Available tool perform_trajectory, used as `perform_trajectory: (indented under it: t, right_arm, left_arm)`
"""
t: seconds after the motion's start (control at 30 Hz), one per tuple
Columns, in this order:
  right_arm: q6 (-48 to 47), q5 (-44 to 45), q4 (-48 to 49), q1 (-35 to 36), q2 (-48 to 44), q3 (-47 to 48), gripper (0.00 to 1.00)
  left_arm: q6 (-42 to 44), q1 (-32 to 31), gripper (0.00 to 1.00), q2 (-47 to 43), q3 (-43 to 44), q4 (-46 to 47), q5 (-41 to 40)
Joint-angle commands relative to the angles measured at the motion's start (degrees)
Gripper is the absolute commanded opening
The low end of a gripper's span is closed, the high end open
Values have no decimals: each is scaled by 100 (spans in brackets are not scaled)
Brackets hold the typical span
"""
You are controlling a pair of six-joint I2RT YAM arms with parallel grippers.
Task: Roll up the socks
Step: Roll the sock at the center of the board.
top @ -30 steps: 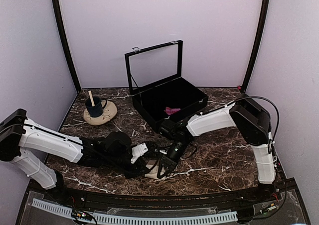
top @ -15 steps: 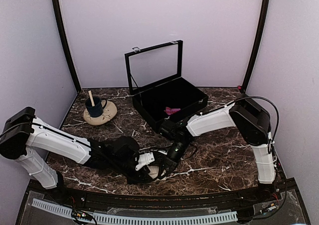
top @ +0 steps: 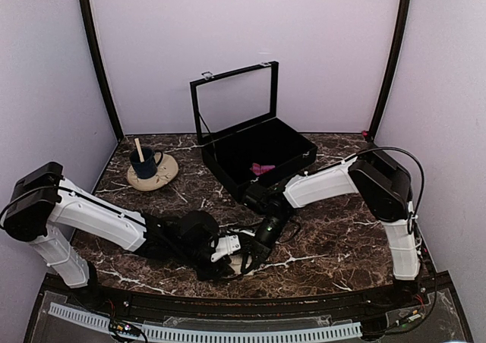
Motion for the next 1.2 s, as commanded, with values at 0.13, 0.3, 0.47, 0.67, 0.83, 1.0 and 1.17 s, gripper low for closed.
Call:
perform_trajectory:
  t: [0.13,0.3,0.47,0.67,0.83,1.0,1.17]
  right_arm:
    - [-102,168,-298,16,221,41,5]
    - [-101,179,-298,-9,236,30,5]
    - [-57,265,-271,-41,208,41,6]
    - [41,378,-172,-103,169,-6,17]
    - [158,401,7,-239,60,-143,23]
    - [230,384,135,-380,-85,-289,25]
    - [355,393,414,-555,-310,-638,27]
  left_arm:
    - [179,-25,21,365,207,-488,62]
    - [137,-25,6,559,313,-753,165]
    - [40,-25,0,740,435,-1020,266]
    - [-237,16,0,888,461,-1147,499]
    - [-404,107,0,932,433,-1160,767]
    - [-553,264,0,957,433,-1198,997]
    - [-640,373,0,1051,482,-1264,1263]
